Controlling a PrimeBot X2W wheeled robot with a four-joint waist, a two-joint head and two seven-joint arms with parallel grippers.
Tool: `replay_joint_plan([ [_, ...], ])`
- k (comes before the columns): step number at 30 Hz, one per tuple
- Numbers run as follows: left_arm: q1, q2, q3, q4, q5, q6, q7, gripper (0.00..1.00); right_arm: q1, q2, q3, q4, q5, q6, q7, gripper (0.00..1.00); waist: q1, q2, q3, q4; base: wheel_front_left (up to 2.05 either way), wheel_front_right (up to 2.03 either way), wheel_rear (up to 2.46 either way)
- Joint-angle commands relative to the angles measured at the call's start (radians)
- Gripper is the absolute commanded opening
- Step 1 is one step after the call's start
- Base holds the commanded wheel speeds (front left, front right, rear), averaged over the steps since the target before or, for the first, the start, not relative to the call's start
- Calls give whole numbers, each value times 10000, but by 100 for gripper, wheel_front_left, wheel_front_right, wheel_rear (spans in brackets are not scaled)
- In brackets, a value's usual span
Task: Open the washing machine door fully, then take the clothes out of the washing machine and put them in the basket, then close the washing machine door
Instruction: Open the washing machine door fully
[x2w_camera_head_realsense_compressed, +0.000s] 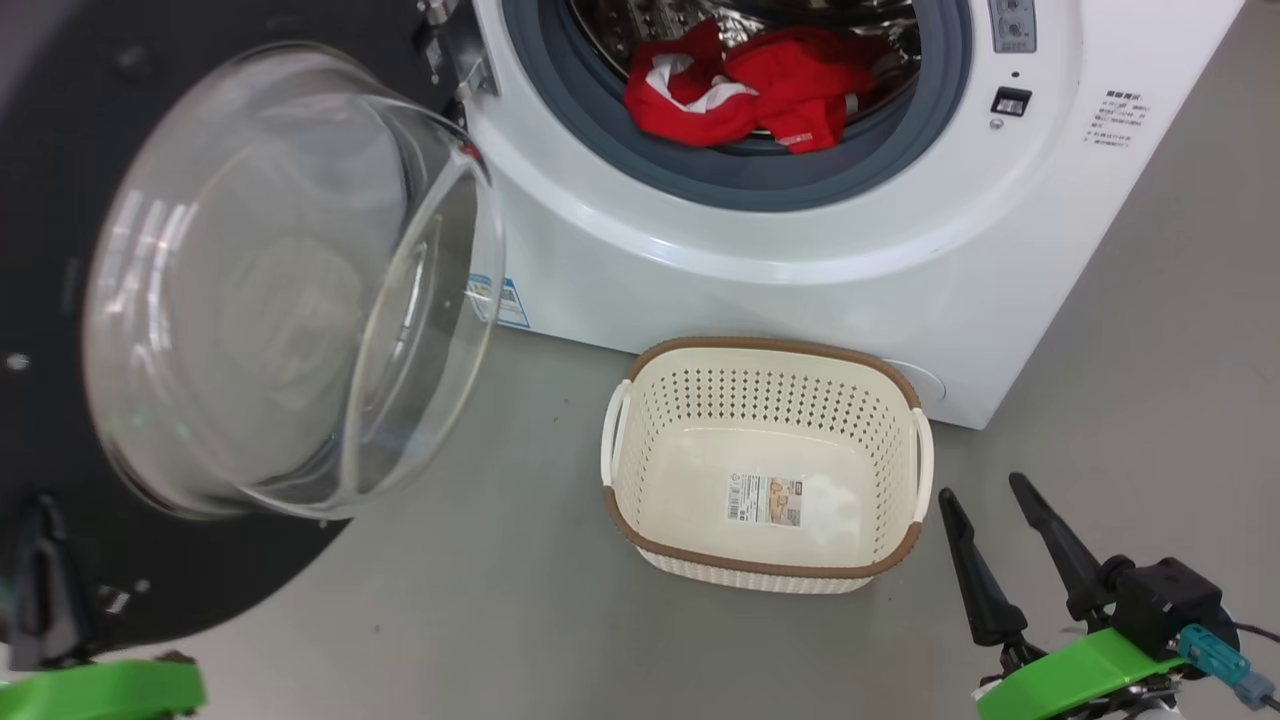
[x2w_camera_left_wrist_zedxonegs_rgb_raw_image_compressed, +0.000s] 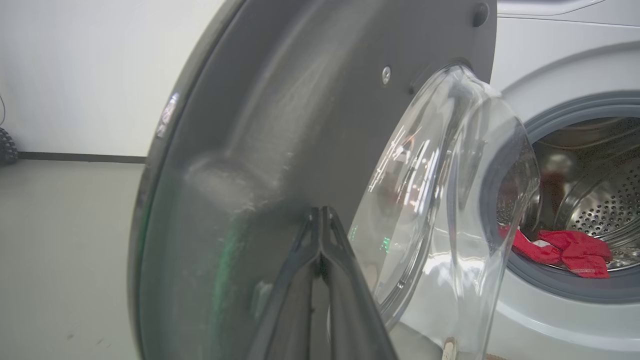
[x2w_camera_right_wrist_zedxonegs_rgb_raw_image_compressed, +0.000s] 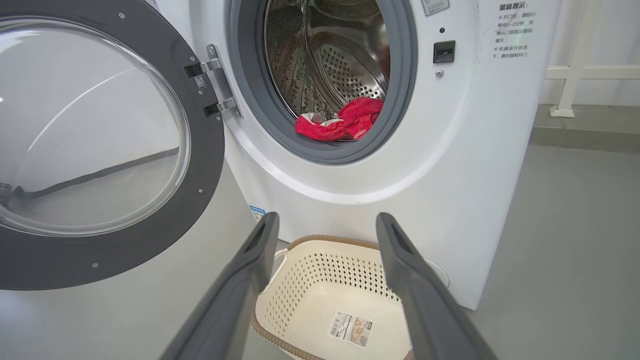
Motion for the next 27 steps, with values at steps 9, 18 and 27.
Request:
replay_joint_plan([
  [9,-1592,371,2353,840,492,-592,-51,0,-582,-212,287,-368,-40,4,-67,100,0,0,433,-256,0,0,0],
  [18,-2738,846,3439,1880,995,-987,-51,0,-824,-305,245,-438,-63,4,-67,100,0,0,868,-513,0,0,0],
  [27,-3476,1157,4028,2640,1459,-1135,-51,0,-1046,-370,204,-491,-74,4,-67,100,0,0,1209,-681,0,0,0],
])
